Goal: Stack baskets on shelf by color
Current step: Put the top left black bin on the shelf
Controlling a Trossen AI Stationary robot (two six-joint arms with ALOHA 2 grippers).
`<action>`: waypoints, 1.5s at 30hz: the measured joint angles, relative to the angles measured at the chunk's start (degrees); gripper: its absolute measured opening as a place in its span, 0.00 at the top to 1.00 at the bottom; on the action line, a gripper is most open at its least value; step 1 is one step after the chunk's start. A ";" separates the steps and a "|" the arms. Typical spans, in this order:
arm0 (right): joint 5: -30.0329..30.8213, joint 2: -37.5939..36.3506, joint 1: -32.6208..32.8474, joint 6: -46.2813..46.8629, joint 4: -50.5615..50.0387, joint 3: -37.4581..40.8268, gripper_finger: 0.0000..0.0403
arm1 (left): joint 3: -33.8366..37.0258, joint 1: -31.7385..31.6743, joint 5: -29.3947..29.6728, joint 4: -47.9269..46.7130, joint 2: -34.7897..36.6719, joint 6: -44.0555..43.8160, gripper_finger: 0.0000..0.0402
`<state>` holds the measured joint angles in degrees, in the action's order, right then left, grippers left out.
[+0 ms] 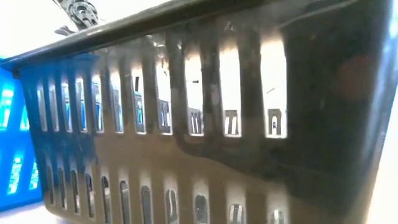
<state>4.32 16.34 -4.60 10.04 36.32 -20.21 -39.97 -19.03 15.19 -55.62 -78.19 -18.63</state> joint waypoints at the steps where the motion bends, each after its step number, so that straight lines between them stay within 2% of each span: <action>1: 0.00 0.02 0.00 0.00 0.00 0.00 0.99 | 0.00 0.00 -0.34 -0.01 -0.33 0.02 0.62; 3: 0.00 0.00 0.00 -0.01 0.00 0.00 0.99 | -0.02 0.00 -1.52 -0.03 -0.79 0.42 0.70; 7: 0.00 0.00 0.00 -0.02 -0.02 0.00 0.99 | -1.54 0.00 -0.94 -0.68 -0.59 -0.13 0.95; 8: 0.00 0.00 0.00 -0.01 -0.01 0.00 0.99 | -2.22 0.01 -0.21 -1.33 -0.34 -0.16 0.97; 11: 0.00 0.01 0.00 -0.01 -0.01 0.01 0.99 | -5.96 0.76 1.93 -4.40 -0.12 0.21 0.99; 14: 0.00 0.01 0.00 -0.02 0.00 0.00 0.99 | -12.29 2.37 3.83 -11.34 -0.07 -0.21 1.00; 19: 0.00 0.00 0.00 -0.02 -0.02 0.01 0.99 | -26.18 6.24 9.28 -24.11 -0.03 -3.17 1.00; 23: 0.00 0.00 0.00 -0.02 -0.02 0.00 0.99 | -38.00 9.36 14.80 -30.81 -0.03 -5.18 1.00; 27: 0.02 0.00 0.00 -0.02 -0.04 0.00 0.99 | -48.52 11.26 19.72 -30.77 -0.15 -1.94 1.00; 31: 0.02 0.00 0.00 -0.02 -0.09 0.02 0.99 | -57.13 10.95 22.34 -27.27 -2.32 6.68 1.00; 35: 0.02 0.02 -0.04 -0.02 -0.35 0.00 0.99 | -64.30 9.91 21.17 -23.52 -7.03 15.78 1.00; 39: 0.02 0.02 -0.04 -0.02 -0.35 0.00 0.99 | -69.78 8.52 12.75 -22.23 -13.68 23.47 1.00; 45: 0.03 0.02 -0.04 -0.02 -0.35 0.00 0.99 | -72.06 7.24 6.93 -21.58 -21.90 29.17 1.00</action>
<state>4.34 16.36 -4.64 10.02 35.97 -20.21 -112.03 -11.79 22.12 -77.21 -100.09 10.54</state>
